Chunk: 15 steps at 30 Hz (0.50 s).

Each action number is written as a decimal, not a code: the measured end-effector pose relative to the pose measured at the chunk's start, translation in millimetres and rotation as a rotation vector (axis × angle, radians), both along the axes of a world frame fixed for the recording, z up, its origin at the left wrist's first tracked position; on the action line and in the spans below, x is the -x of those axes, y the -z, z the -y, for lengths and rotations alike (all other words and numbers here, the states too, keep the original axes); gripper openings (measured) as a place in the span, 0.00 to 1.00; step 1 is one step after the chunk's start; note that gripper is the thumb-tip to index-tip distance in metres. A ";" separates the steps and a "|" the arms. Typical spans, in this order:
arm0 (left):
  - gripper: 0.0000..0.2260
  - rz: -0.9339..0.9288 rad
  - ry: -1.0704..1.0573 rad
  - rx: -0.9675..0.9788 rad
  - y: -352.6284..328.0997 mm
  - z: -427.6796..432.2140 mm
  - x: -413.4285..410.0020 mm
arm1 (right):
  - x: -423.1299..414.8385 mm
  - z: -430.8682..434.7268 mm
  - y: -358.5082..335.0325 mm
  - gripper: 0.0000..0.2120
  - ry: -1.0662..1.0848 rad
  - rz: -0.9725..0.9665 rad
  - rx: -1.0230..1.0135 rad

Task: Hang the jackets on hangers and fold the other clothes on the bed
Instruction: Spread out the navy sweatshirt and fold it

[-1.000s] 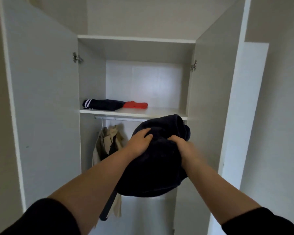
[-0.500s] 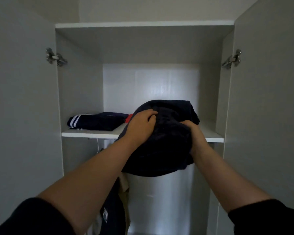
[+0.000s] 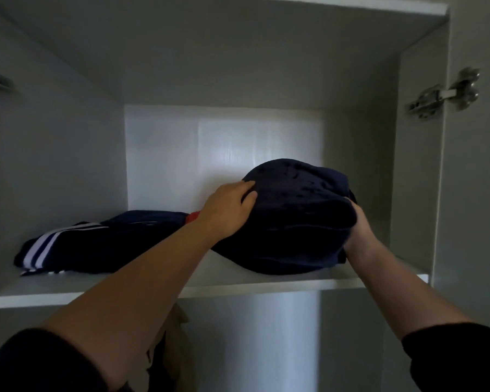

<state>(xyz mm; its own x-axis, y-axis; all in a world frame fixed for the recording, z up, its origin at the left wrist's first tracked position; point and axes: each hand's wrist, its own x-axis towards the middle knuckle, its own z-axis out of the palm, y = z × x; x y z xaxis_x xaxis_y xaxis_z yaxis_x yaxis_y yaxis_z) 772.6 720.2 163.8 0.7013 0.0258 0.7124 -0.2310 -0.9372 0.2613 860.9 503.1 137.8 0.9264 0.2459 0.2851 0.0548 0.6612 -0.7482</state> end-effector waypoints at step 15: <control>0.21 -0.319 -0.269 -0.268 41.1 1.3 -157.7 | -126.8 -22.3 -43.6 0.18 0.661 0.676 1.029</control>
